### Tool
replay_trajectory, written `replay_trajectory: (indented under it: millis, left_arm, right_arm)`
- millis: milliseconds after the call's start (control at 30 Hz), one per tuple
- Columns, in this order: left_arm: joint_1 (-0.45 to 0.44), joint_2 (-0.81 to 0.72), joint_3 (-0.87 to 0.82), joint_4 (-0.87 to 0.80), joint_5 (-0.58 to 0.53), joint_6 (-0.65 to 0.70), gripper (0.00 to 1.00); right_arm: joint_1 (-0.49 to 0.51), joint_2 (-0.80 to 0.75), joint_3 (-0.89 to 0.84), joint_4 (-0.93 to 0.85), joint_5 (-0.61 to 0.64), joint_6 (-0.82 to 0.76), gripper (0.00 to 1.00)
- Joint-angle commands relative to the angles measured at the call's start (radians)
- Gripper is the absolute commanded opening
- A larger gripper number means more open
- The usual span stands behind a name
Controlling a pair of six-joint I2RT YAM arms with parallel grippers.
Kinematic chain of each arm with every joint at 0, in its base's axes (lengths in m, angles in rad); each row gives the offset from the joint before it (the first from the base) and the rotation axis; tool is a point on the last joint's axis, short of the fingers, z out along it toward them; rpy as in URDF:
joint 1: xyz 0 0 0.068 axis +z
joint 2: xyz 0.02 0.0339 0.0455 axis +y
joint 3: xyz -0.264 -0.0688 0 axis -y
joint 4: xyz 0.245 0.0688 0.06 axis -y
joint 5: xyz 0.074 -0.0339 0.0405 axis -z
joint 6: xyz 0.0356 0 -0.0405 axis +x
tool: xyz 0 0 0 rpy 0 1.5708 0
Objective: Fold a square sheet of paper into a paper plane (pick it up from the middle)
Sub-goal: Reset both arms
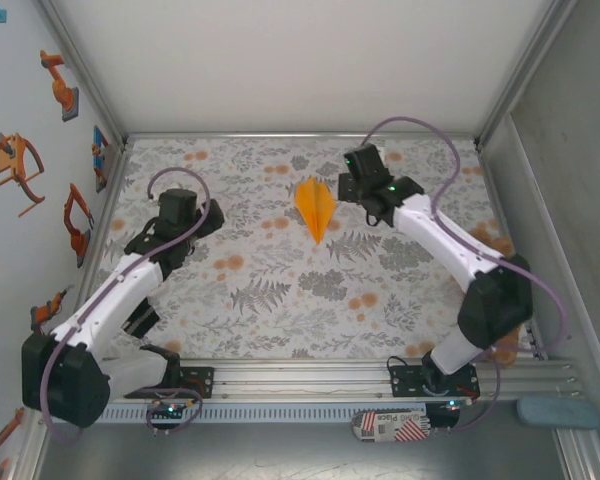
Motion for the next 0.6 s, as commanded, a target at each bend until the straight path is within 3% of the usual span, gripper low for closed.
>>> replay_trajectory:
  millis: [0, 133, 267, 400, 567]
  left_arm:
    - [0.027, -0.051, -0.08, 0.097, -0.18, 0.091, 0.96]
    - [0.075, -0.098, -0.173, 0.22, -0.282, 0.168, 0.96]
    - [0.102, -0.109, -0.281, 0.424, -0.316, 0.314, 0.96]
    - [0.158, -0.081, -0.343, 0.539, -0.244, 0.389, 0.96]
    - [0.228, -0.022, -0.398, 0.653, -0.101, 0.434, 0.96]
  right_arm:
    - [-0.054, -0.089, -0.131, 0.064, 0.207, -0.04, 0.99]
    - [-0.144, -0.19, -0.299, 0.187, 0.256, -0.103, 0.99]
    - [-0.232, -0.271, -0.505, 0.442, 0.162, -0.228, 0.99]
    - [-0.347, -0.279, -0.62, 0.618, -0.007, -0.273, 0.99]
    - [-0.441, -0.233, -0.705, 0.778, -0.093, -0.312, 0.97]
